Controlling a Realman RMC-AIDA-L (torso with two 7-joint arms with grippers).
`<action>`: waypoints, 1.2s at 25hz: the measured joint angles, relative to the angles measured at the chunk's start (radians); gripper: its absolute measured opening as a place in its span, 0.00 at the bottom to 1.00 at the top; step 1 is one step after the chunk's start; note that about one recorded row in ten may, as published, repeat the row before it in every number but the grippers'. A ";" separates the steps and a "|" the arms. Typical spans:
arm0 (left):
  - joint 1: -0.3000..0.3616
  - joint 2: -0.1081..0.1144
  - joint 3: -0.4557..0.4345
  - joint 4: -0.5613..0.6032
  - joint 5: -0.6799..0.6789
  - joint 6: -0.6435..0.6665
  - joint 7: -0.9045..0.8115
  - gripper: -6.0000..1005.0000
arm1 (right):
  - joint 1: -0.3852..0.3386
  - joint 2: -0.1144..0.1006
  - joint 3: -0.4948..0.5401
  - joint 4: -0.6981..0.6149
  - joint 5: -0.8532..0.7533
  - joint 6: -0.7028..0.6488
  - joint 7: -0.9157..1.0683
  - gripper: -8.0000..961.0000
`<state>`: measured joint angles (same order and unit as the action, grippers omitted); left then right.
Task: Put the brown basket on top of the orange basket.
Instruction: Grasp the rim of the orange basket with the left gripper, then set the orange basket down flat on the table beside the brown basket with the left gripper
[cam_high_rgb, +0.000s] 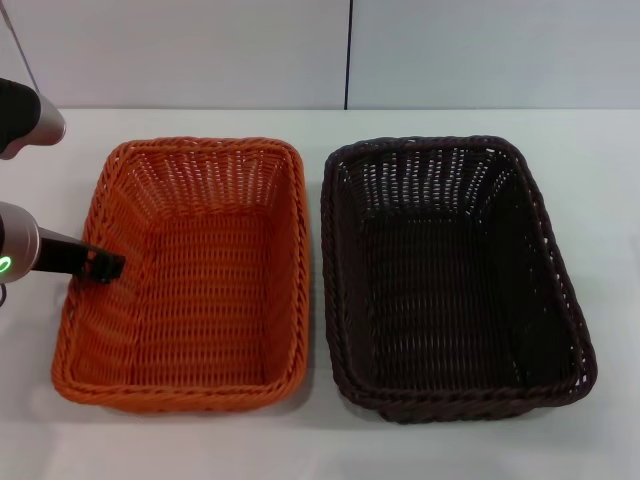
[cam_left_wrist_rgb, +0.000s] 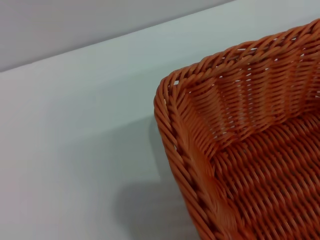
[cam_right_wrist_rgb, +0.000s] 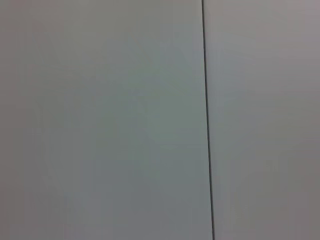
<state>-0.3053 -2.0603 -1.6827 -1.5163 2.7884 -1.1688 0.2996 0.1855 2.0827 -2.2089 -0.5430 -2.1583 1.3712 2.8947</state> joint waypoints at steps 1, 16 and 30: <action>0.000 0.000 0.000 0.000 0.000 -0.001 0.000 0.41 | -0.001 0.000 0.000 0.000 0.000 0.000 0.000 0.81; 0.010 0.000 0.027 -0.100 0.007 -0.063 0.273 0.31 | -0.001 0.000 0.000 0.000 -0.003 0.003 0.000 0.81; 0.002 0.002 -0.014 -0.401 0.077 -0.268 0.487 0.28 | -0.007 -0.001 0.000 -0.006 -0.002 0.029 0.000 0.81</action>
<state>-0.3028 -2.0585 -1.6970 -1.9176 2.8649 -1.4366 0.7868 0.1783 2.0819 -2.2088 -0.5489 -2.1607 1.4005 2.8946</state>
